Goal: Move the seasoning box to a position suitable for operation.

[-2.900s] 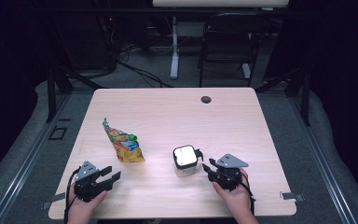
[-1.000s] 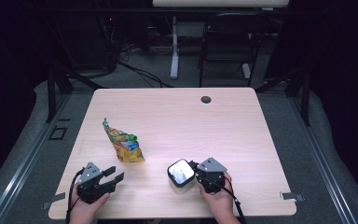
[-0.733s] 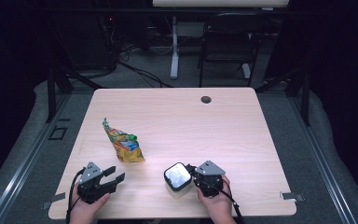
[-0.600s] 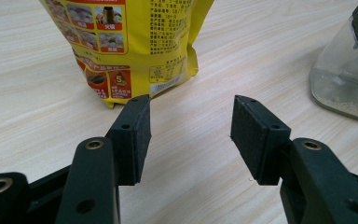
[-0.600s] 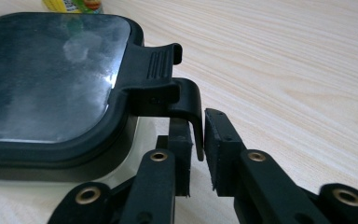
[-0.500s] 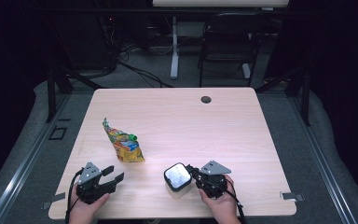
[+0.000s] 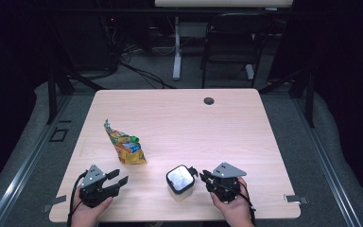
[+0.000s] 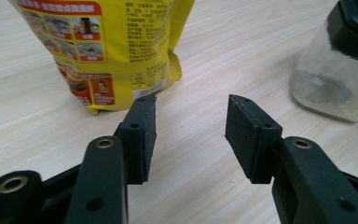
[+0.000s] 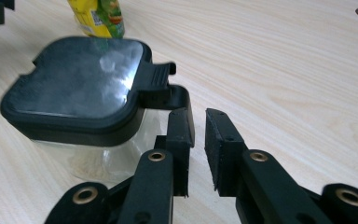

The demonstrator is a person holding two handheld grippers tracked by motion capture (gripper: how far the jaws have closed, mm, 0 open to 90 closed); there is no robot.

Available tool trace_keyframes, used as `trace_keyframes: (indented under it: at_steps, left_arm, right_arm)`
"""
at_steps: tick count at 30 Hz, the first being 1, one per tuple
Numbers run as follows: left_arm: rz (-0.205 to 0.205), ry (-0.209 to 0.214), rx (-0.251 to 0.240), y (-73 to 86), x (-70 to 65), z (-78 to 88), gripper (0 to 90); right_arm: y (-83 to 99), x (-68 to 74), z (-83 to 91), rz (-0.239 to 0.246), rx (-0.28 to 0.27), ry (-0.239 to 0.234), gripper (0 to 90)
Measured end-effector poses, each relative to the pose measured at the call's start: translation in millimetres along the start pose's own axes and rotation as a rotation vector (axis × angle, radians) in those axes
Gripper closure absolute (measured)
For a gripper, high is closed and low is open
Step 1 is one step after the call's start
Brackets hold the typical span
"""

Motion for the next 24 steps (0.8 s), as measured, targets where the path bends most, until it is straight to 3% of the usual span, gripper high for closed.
trace_keyframes:
  at_steps: [3, 8, 13, 22, 24]
  left_arm:
    - [0.007, 0.009, 0.014, -0.2, -3.4, 1.0, 56.1]
    - [0.013, 0.032, -0.002, -3.4, -10.6, 3.9, 58.8]
    - [0.003, 0.055, -0.009, -6.9, -21.8, 5.8, 61.7]
    - [-0.003, 0.062, 0.006, -7.9, -33.1, 1.9, 66.7]
    - [-0.009, 0.047, 0.004, -8.5, -34.3, -0.4, 67.5]
  right_arm:
    - [-9.9, -4.7, 5.4, -0.002, -0.019, -0.001, 83.8]
    - [-20.4, -8.0, 6.5, -0.021, -0.039, -0.009, 88.8]
    - [-33.7, -3.4, 7.2, 0.009, -0.061, -0.034, 90.0]
    - [-35.9, 3.7, -4.5, 0.047, -0.061, -0.06, 90.0]
    - [-35.9, 4.5, -6.9, 0.044, -0.064, -0.074, 90.0]
Point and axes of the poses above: each handheld gripper's, and its own axes: z roughly backward along the jaws, y roughly out of its underside, x roughly to its left, the point moved 8 cm from there along -z, roughly forward along the jaws, and after that the axes turned 9 degrees about z, right-handed, at the moved point
